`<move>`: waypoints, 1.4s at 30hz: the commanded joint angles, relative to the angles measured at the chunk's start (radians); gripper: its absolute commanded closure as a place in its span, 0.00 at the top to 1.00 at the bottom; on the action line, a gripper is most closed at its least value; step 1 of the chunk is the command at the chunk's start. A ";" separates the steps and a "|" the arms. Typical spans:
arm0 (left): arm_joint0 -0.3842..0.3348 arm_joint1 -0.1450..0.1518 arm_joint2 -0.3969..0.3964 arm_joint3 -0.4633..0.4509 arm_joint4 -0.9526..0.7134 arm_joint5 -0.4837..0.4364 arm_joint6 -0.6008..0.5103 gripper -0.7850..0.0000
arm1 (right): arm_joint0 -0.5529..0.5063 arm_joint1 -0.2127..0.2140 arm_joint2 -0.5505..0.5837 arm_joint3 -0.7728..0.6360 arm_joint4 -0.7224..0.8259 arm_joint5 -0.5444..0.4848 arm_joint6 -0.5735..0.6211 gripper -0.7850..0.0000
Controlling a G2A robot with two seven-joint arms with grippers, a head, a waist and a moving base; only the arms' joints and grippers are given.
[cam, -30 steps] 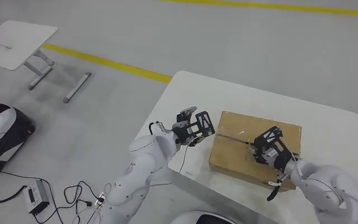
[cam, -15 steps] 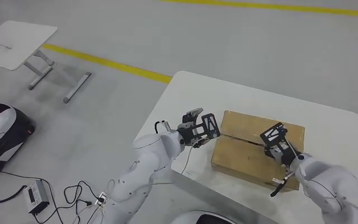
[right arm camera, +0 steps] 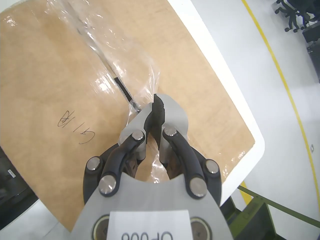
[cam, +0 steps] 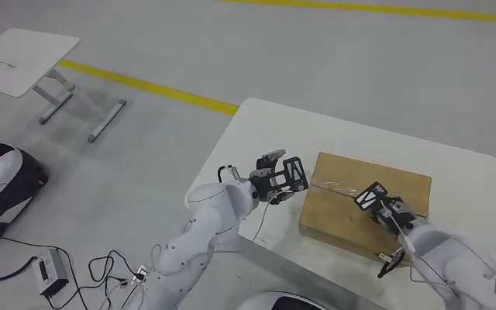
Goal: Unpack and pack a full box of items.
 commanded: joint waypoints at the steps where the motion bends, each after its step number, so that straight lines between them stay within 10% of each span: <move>1: -0.002 0.001 0.000 0.000 -0.003 -0.001 -0.001 1.00 | 0.002 -0.002 -0.005 0.008 -0.008 0.004 -0.001 0.05; 6: -0.007 0.005 0.001 -0.002 -0.007 0.000 -0.002 1.00 | 0.011 -0.010 -0.012 0.018 0.016 -0.007 0.006 0.48; 9: -0.008 0.007 0.003 -0.002 -0.008 -0.001 -0.003 1.00 | 0.006 -0.009 0.020 -0.004 0.059 -0.006 0.018 0.90; 12: -0.009 0.009 0.007 -0.003 -0.011 0.000 -0.004 1.00 | -0.014 -0.004 0.078 -0.040 0.137 -0.016 0.036 1.00; 28: -0.015 0.019 0.023 -0.005 -0.021 -0.003 -0.006 1.00 | -0.248 0.038 0.545 -0.119 0.614 -0.097 0.032 0.96; 32: -0.013 0.022 0.028 -0.008 -0.025 -0.008 -0.007 1.00 | -0.323 0.046 0.671 -0.085 0.810 -0.167 0.031 0.78; 42: -0.022 0.027 0.044 -0.002 -0.029 -0.010 -0.009 1.00 | -0.427 0.057 0.624 -0.152 0.758 -0.330 0.066 0.75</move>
